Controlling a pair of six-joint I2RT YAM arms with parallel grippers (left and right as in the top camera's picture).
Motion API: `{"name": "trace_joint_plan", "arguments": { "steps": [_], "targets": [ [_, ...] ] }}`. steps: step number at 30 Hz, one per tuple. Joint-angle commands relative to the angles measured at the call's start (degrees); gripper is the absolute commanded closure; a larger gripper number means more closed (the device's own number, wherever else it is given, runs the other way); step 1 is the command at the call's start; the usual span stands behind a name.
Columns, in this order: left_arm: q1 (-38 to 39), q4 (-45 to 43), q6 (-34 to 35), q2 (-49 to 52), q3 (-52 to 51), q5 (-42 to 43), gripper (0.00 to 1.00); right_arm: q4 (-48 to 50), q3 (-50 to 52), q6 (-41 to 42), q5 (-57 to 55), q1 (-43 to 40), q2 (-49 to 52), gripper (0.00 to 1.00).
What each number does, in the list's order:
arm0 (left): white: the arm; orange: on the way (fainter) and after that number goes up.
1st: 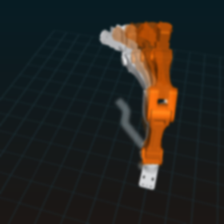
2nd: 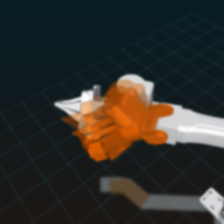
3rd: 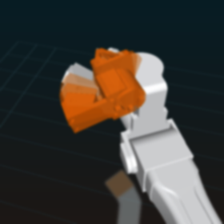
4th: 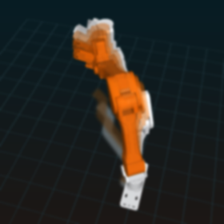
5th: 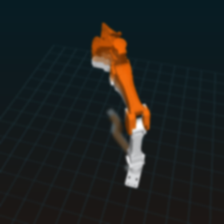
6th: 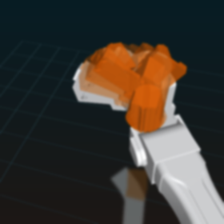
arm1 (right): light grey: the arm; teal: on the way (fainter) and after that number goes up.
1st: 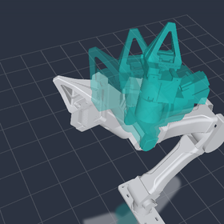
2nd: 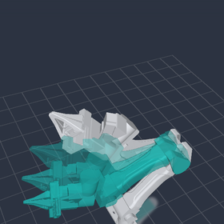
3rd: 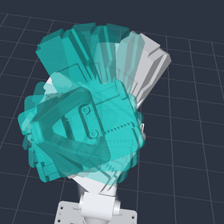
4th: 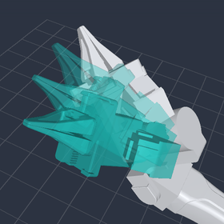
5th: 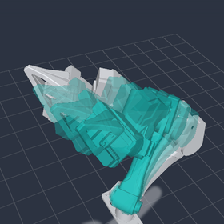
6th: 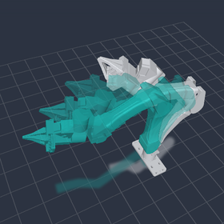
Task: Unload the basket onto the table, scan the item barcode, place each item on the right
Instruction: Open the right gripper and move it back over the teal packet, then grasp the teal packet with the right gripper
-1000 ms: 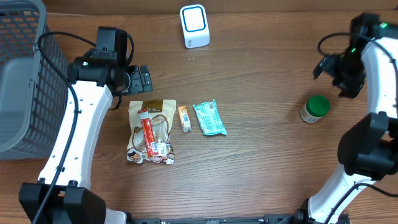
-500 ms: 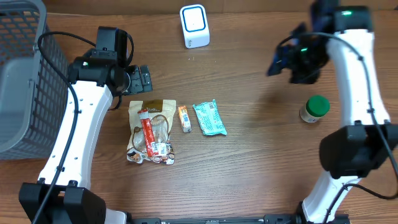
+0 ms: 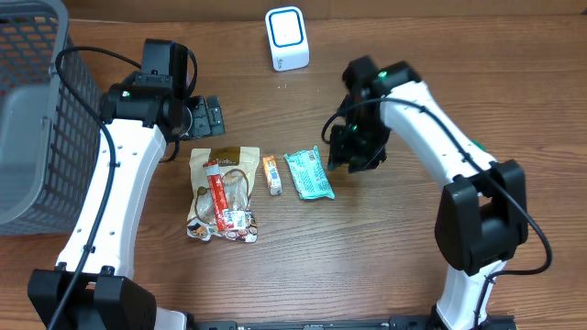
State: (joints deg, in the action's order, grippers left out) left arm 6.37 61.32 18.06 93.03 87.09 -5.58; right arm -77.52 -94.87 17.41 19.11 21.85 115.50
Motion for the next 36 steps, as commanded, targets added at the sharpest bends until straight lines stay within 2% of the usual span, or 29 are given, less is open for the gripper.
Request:
{"name": "trace_joint_plan", "arguments": {
  "steps": [1, 13, 19, 27, 32, 36],
  "targets": [
    [0.39, -0.04, 0.79, 0.33, 1.03, 0.28, 0.00, 1.64, 3.37, 11.13, 0.11, 1.31, -0.61, 0.53],
    [0.46, -0.07, 0.79, 0.33, 1.03, 0.31, 0.00, 12.94, 11.13, 37.38, 0.07, 5.60, -0.61, 0.51],
    [0.44, -0.04, 0.79, 0.33, 1.03, 0.28, 0.00, 17.77, 13.29, 46.25, -0.09, 8.44, -0.61, 0.50],
    [0.42, -0.07, 0.79, 0.33, 1.03, 0.31, 0.00, 19.15, 14.69, 61.22, -6.47, 12.70, -0.59, 0.49],
    [0.39, -0.07, 0.79, 0.33, 1.03, 0.31, 0.00, 19.21, 14.69, 66.82, -12.44, 13.55, -0.59, 0.49],
    [0.39, -0.07, 0.79, 0.33, 1.03, 0.31, 0.00, 17.35, 14.69, 66.58, -19.74, 12.74, -0.59, 0.53]
  ]
}}
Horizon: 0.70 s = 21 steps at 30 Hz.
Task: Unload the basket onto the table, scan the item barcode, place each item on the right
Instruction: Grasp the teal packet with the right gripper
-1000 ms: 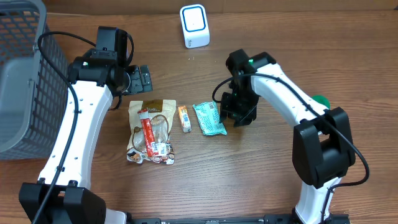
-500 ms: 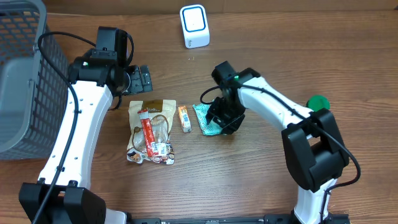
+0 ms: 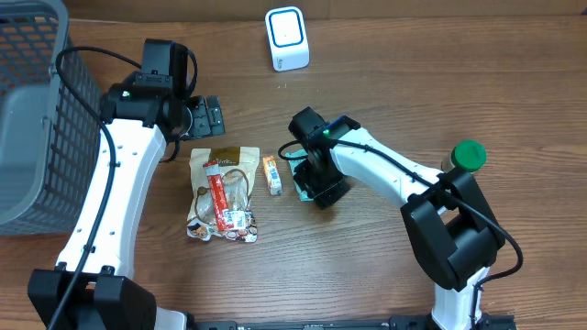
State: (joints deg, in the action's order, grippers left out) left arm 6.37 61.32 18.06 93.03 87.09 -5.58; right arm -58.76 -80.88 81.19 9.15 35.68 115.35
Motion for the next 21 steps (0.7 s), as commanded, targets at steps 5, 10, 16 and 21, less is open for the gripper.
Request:
{"name": "trace_joint_plan", "arguments": {
  "steps": [5, 10, 16, 21],
  "targets": [
    [0.39, -0.07, 0.79, 0.33, 1.03, 0.31, 0.00, -3.23, 0.70, -1.70, -15.52, -2.91, -0.46, 0.55],
    [0.42, -0.07, 0.79, 0.33, 1.03, 0.31, 0.00, -3.19, 0.68, -11.82, -17.38, -5.38, -0.46, 0.55],
    [0.39, -0.07, 0.79, 0.33, 1.03, 0.28, 0.00, -3.23, -0.02, -25.20, -15.69, -10.36, -0.48, 0.54],
    [0.42, -0.04, 0.79, 0.33, 1.03, 0.28, 0.00, -5.51, -5.16, -44.04, -3.74, -15.39, -0.48, 0.46]
  ]
}}
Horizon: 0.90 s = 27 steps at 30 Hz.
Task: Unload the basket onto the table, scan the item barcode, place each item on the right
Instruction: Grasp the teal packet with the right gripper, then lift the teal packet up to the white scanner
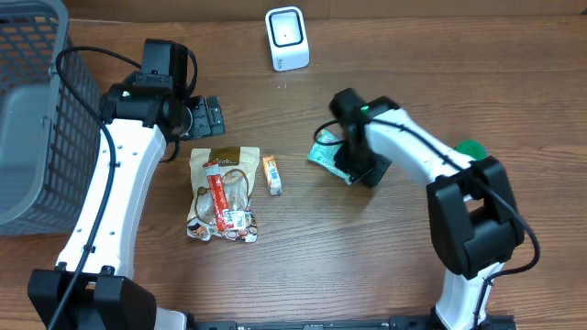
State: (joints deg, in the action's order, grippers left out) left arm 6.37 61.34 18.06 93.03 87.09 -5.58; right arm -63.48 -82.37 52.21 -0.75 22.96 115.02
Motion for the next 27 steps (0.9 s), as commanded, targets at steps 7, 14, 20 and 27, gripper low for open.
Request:
{"name": "trace_joint_plan", "arguments": {
  "steps": [7, 14, 20, 27],
  "targets": [
    [0.39, -0.07, 0.79, 0.33, 1.03, 0.28, 0.00, -4.98, -9.20, -19.71, 12.07, -8.44, -0.15, 0.33],
    [0.39, -0.09, 0.79, 0.33, 1.03, 0.28, 0.00, -3.96, -7.30, -19.19, 12.46, -7.76, -0.13, 0.33],
    [0.39, -0.09, 0.79, 0.33, 1.03, 0.28, 0.00, 2.73, -3.06, -15.63, 14.58, -6.27, -0.13, 0.34],
    [0.42, -0.09, 0.79, 0.33, 1.03, 0.28, 0.00, 8.85, 1.62, -14.91, 14.60, -6.43, -0.13, 0.37]
  ]
}}
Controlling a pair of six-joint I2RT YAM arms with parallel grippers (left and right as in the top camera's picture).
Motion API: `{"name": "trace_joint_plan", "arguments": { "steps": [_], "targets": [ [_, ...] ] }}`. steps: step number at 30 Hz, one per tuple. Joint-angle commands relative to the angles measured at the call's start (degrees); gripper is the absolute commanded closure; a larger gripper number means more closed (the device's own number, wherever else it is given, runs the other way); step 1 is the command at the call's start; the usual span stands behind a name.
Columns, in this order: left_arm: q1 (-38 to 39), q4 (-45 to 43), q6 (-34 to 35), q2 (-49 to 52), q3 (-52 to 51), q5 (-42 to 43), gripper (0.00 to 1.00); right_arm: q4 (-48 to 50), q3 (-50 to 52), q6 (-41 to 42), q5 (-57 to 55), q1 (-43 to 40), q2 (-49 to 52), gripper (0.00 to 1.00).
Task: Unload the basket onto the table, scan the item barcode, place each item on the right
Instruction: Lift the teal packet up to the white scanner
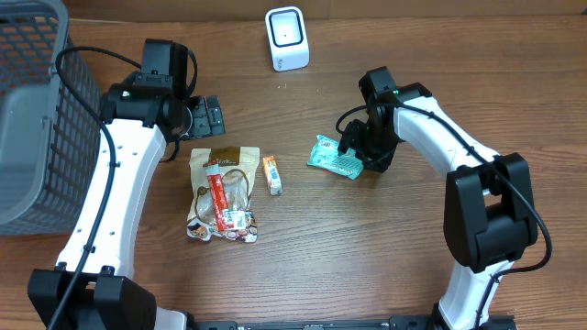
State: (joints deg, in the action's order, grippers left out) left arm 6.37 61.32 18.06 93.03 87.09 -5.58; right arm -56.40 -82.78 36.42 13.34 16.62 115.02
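A teal snack packet (333,157) with a white label is pinched by its right end in my right gripper (359,156), which is shut on it. It is held in the middle of the table and sticks out to the left of the fingers. The white barcode scanner (286,38) stands at the back edge, its window facing the table, well beyond the packet. My left gripper (213,115) rests open at the back left with nothing between its fingers.
A brown snack bag (226,157), a red packet (218,196) with other wrappers, and a small orange packet (271,174) lie left of centre. A grey wire basket (41,110) stands at the far left.
My right gripper has shifted a little to the right and toward the back with the teal packet, which now shows more fully to the left of the fingers. The left arm has not moved.
The teal packet lay beside the orange packet with my right gripper just to its right. Then the gripper was down over the packet. Then the packet was off its spot and in the gripper right of centre, where it is still held.
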Motion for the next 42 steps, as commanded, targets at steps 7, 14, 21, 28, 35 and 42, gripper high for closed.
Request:
{"name": "trace_joint_plan", "arguments": {
  "steps": [7, 14, 21, 28, 35, 42],
  "targets": [
    [0.39, -0.07, 0.79, 0.33, 1.03, 0.28, 0.00, 6.27, 5.16, 1.09, 0.46, -0.09, -0.13, 0.41],
    [0.39, -0.04, 0.79, 0.33, 1.03, 0.31, 0.00, 8.98, 6.71, 1.29, 0.50, -0.09, -0.15, 0.47],
    [0.42, -0.07, 0.79, 0.33, 1.03, 0.28, 0.00, 8.76, 6.69, 1.27, 0.46, -0.28, -0.13, 0.46],
    [0.39, -0.04, 0.79, 0.33, 1.03, 0.31, 0.00, 8.83, 6.71, 1.27, 0.26, -0.28, -0.13, 0.46],
    [0.39, -0.07, 0.79, 0.33, 1.03, 0.31, 0.00, 9.29, 6.73, 1.29, 0.22, 0.24, -0.09, 0.58],
    [0.42, -0.07, 0.79, 0.33, 1.03, 0.31, 0.00, 12.68, 9.18, 1.31, 0.26, 0.68, -0.09, 0.66]
  ]
}}
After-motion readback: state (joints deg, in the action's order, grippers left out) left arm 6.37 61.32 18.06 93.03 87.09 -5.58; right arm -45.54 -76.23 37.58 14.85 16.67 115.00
